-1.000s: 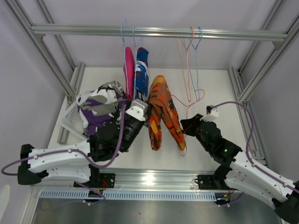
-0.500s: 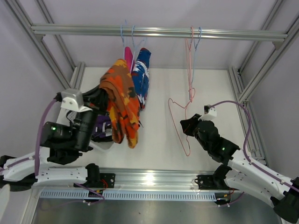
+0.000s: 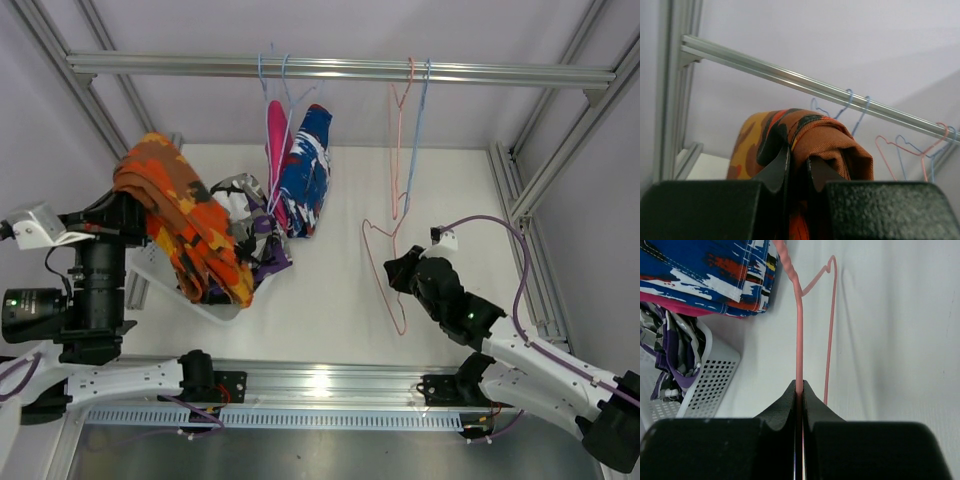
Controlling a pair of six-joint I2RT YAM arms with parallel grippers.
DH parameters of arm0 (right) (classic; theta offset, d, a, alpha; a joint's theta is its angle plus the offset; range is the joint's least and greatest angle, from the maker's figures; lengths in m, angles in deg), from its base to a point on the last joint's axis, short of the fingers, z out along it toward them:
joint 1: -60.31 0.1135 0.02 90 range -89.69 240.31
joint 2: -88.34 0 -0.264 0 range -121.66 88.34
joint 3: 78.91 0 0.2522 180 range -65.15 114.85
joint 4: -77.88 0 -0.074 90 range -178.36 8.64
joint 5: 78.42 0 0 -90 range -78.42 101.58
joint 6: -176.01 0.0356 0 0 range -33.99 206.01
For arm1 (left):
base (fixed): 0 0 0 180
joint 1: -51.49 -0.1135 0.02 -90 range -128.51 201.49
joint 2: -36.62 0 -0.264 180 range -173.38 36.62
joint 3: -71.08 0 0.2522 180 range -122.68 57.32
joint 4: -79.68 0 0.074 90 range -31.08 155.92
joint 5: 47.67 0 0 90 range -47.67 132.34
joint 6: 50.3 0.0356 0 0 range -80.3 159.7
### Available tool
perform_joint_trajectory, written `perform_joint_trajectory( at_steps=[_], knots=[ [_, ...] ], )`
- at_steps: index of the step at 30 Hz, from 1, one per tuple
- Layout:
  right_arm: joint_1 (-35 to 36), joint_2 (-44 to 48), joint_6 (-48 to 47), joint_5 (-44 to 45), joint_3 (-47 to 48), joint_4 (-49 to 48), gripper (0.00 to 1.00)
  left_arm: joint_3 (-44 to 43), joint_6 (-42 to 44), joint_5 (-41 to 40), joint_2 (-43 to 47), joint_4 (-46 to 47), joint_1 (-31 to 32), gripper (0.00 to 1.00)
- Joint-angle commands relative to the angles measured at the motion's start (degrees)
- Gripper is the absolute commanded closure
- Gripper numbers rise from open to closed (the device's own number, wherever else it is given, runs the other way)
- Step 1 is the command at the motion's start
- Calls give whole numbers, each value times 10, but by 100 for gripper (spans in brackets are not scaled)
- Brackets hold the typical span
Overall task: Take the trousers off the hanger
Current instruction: Place the trousers in the bin.
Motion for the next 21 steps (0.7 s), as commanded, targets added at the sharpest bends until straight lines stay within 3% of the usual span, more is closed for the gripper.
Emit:
perform_joint_trajectory(
  at_steps=[1, 5, 9, 11, 12, 13, 16, 21],
  knots=[
    [-2, -5, -4, 0, 0, -36, 100, 3, 24, 10, 21, 63, -21, 99],
    [-2, -13, -5, -2, 1, -39, 100, 26, 13, -12, 35, 57, -53, 99],
    [-2, -21, -4, -3, 1, -44, 100, 60, -69, -39, 47, -46, -126, 99],
    [-2, -22, -5, -3, -1, -46, 100, 75, -180, -53, 64, -112, -158, 99],
    [-3, -23, -6, -3, 0, -46, 100, 82, -290, -49, 75, -221, -187, 99],
    [-3, -23, -6, -3, -1, -45, 100, 88, -334, -44, 75, -266, -202, 99],
    [-3, -24, -7, -3, -1, -43, 100, 105, -451, -56, 73, -368, -246, 99],
    [-6, -24, -12, 2, -4, -43, 100, 115, -553, -92, 27, -440, -281, 99]
  ],
)
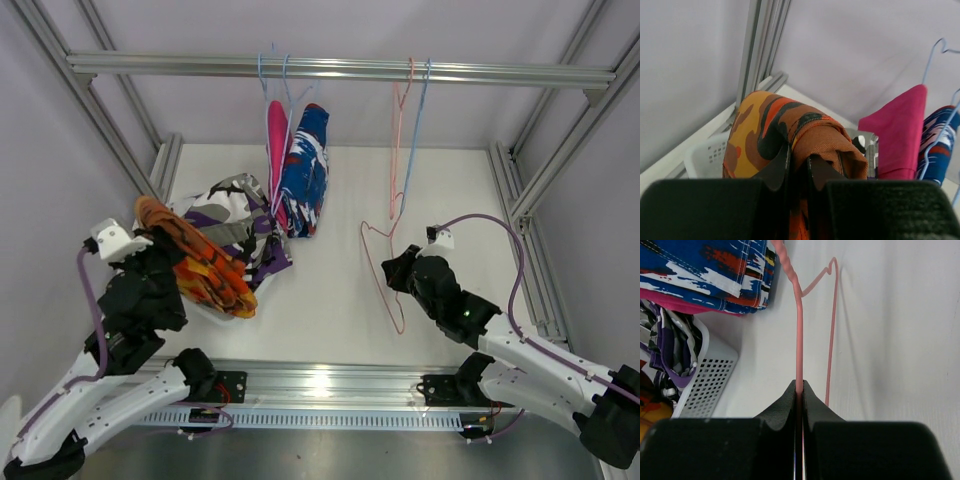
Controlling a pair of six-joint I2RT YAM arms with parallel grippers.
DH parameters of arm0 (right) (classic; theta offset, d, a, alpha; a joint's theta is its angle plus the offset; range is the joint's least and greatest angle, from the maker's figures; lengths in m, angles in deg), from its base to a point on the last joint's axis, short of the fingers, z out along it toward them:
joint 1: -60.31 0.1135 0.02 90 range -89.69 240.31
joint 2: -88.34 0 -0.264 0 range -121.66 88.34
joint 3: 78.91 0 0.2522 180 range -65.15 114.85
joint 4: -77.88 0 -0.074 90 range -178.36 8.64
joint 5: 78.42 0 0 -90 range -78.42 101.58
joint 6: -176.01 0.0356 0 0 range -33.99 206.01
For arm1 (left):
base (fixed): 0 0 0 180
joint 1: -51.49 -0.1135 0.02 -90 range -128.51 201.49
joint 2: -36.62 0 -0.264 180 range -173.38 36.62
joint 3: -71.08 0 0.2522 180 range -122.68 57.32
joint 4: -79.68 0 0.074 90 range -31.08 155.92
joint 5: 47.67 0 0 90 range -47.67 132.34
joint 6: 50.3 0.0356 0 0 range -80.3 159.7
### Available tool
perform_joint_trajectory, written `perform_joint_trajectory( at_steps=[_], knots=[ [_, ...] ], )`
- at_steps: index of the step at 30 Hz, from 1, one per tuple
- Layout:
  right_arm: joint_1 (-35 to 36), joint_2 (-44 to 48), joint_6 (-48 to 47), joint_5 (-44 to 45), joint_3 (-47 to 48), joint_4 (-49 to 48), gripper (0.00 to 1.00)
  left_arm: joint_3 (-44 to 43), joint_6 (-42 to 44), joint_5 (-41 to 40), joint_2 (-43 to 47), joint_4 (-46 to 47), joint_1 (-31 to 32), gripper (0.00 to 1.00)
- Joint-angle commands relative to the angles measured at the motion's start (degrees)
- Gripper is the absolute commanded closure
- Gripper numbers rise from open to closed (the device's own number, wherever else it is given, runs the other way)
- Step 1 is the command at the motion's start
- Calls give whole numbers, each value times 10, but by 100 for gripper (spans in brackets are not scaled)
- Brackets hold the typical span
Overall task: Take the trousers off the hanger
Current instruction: Place the trousers in the bin.
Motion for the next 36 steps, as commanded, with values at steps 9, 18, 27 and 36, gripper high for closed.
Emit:
perform_joint_trajectory(
  at_steps=[9, 18, 27, 36],
  knots=[
    [-12, -3, -12, 4, -9, -29, 100, -22, -332, -45, -122, -171, -58, 99],
    [-24, -10, -21, -2, -13, -36, 100, -37, -366, -17, -213, -146, -124, 99],
    [-41, -25, -37, -13, -16, -49, 100, -81, -295, 23, -328, -45, -167, 86],
    [-50, -28, -48, -21, -12, -48, 100, -153, -248, 57, -368, -51, -170, 15]
  ],
)
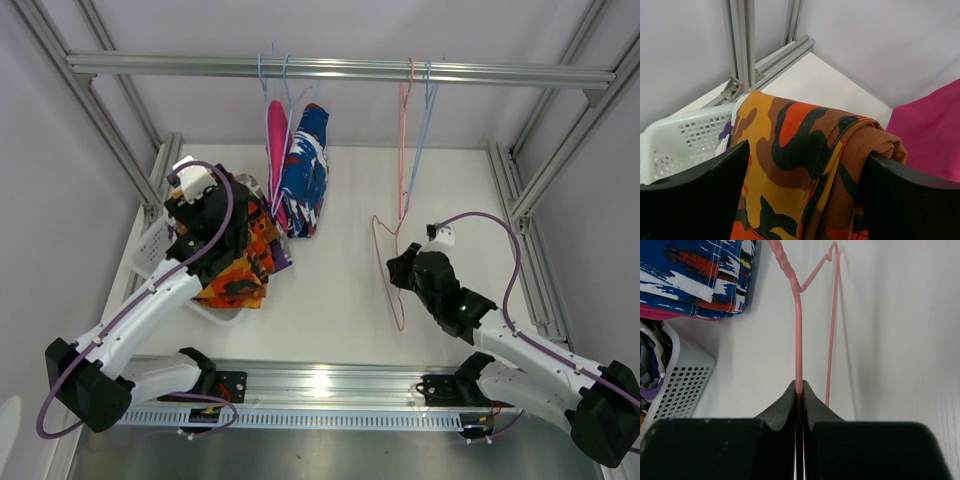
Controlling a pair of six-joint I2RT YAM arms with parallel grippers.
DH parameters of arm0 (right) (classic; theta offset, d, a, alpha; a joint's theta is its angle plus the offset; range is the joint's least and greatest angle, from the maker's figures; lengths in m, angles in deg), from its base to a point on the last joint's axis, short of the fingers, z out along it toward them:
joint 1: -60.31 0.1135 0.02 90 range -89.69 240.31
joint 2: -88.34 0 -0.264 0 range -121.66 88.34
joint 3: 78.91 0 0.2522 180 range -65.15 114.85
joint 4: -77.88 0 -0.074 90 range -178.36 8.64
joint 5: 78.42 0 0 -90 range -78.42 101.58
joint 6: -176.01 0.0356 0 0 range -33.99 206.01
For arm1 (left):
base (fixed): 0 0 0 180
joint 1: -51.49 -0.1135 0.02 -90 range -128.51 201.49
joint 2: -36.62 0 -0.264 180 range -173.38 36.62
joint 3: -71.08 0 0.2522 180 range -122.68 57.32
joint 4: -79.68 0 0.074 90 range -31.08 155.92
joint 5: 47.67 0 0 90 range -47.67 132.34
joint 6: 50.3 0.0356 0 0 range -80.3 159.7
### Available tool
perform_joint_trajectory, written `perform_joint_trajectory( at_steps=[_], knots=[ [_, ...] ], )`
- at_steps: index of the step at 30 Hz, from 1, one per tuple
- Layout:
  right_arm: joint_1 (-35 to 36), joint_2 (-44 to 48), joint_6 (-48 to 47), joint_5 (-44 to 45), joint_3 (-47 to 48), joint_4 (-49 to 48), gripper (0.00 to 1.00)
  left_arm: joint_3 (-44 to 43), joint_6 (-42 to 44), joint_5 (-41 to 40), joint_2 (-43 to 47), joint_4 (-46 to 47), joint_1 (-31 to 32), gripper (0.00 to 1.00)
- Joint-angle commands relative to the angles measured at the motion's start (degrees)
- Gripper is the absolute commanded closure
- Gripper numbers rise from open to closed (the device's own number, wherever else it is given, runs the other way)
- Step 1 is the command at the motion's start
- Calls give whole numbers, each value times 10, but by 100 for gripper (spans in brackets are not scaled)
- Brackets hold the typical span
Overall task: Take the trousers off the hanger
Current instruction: Place the trousers in the bin.
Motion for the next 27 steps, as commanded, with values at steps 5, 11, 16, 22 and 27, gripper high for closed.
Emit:
perform_joint_trajectory(
  at_steps=[5, 11, 16, 22, 27],
  knots=[
    [-4, 12, -8, -9, 2, -22, 100, -68, 33, 39, 69, 9, -8, 6],
    [-4, 41, -8, -8, -4, -11, 100, -49, 33, 74, 131, -3, -6, 1],
    [-4, 52, -11, -5, -4, 1, 100, -31, 20, 89, 178, -10, -4, 1],
    [-4, 48, -12, -3, -6, -2, 100, 6, -54, 121, 192, -66, -3, 2],
    [-4, 45, -16, -2, -8, -3, 100, 72, -111, 125, 179, -51, -3, 4]
  ],
)
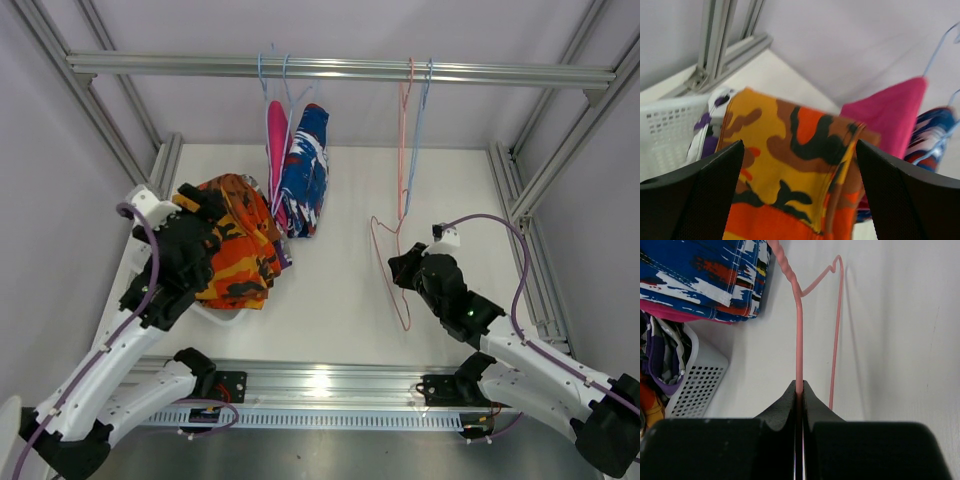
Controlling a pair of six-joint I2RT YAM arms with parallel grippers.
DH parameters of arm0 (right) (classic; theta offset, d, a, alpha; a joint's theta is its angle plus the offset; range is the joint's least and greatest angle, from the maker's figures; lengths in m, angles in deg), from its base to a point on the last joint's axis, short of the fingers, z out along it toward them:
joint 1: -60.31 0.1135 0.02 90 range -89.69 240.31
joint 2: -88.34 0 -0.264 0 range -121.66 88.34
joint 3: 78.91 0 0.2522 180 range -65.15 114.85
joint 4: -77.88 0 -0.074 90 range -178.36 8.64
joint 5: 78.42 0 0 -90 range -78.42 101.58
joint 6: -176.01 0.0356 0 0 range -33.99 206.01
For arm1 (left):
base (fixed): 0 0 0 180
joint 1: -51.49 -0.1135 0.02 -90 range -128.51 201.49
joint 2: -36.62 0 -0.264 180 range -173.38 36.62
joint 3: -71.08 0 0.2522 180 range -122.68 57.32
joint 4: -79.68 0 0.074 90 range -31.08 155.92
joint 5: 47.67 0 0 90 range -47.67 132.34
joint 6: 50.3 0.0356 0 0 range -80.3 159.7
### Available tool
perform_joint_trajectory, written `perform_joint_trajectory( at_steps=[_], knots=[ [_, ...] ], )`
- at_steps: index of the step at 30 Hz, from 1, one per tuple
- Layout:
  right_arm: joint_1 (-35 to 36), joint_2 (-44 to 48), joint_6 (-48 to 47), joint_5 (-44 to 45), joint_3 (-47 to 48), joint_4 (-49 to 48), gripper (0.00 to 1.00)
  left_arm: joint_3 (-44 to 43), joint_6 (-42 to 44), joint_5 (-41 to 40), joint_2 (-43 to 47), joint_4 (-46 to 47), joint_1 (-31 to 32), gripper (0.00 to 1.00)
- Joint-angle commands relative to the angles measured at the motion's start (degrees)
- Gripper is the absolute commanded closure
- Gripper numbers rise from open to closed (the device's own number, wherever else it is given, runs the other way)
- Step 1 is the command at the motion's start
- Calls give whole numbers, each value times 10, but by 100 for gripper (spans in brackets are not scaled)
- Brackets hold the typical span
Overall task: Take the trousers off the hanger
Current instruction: Place the trousers in the bin.
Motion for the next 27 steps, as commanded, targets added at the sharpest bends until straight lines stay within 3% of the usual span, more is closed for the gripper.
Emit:
perform_joint_trajectory(
  at_steps=[1, 8, 14, 19, 27],
  knots=[
    [-2, 1, -12, 9, -5, -7, 100, 36, -72, 19, -20, -11, -3, 4],
    [-8, -22, -23, 9, -6, -25, 100, 67, -134, 58, -127, -1, -24, 1],
    [-16, -44, -28, 2, -4, -27, 100, 8, -154, 105, -263, -39, -53, 1],
    [-17, -25, -26, 0, -3, -21, 100, 28, -164, 113, -252, -39, -53, 1],
    [-16, 9, -29, -12, 14, 21, 100, 16, -157, 137, -140, -83, -49, 1]
  ],
)
